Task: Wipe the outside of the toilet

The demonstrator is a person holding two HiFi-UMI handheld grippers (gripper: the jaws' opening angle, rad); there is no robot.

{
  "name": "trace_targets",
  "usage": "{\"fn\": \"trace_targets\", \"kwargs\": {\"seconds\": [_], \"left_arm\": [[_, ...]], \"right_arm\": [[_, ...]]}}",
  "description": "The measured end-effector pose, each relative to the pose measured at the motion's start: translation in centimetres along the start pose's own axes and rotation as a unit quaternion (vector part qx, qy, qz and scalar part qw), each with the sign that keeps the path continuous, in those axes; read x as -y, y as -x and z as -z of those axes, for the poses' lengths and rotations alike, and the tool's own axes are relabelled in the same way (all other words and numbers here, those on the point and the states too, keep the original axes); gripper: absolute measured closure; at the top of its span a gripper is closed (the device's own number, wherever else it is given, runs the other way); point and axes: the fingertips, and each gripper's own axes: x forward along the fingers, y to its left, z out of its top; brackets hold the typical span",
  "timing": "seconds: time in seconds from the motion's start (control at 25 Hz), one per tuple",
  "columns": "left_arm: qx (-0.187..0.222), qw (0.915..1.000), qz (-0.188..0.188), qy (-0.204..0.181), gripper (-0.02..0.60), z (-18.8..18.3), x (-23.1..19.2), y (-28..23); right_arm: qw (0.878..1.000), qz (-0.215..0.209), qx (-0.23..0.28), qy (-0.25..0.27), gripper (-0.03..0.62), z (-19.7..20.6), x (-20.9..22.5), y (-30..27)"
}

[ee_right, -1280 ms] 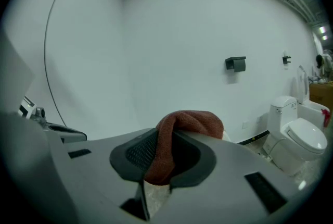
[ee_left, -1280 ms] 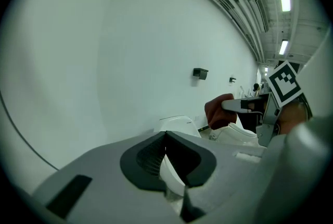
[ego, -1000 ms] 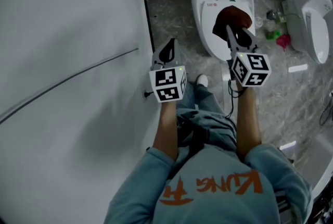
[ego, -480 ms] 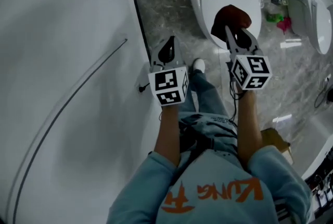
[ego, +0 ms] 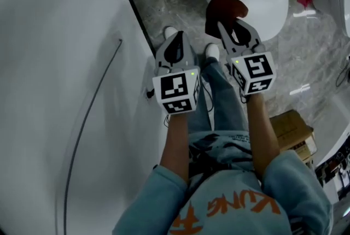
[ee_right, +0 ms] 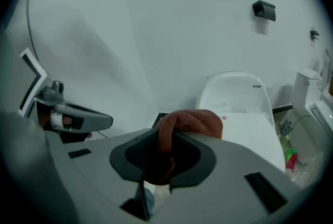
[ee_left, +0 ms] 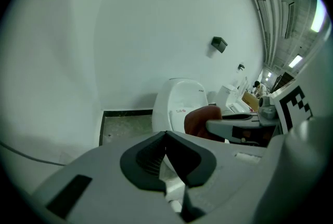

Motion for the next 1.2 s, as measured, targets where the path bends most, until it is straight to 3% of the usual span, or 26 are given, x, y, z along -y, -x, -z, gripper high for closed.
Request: {"fn": "trace_targets", "kwargs": {"seconds": [0.28,0.44,0.88,1.2], "left_arm": [[-0.026,0.9996,0.006,0.008,0.583,3.5,-4.2,-4.3],[-0.035,0.9992,0.009,0.019,0.583,5.4,-6.4,-6.3],[-0.051,0.9976,0.016,0.043,0.583,8.4,-9.7,-10.5],[-0.067,0.9967,0.026,0.038,0.583,9.1,-10.5,-12.6]], "right_arm": [[0.993,-0.021,-0.057,0.101,0.522,4.8,-2.5,-6.2],[0.988,-0.034,-0.069,0.133,0.522,6.8,-3.3,-9.9],[0.987,-0.003,-0.101,0.127,0.522,10.2,-1.6,-17.1],[0.987,0.019,-0.105,0.117,0.526,9.9,0.3,-21.1]]}}
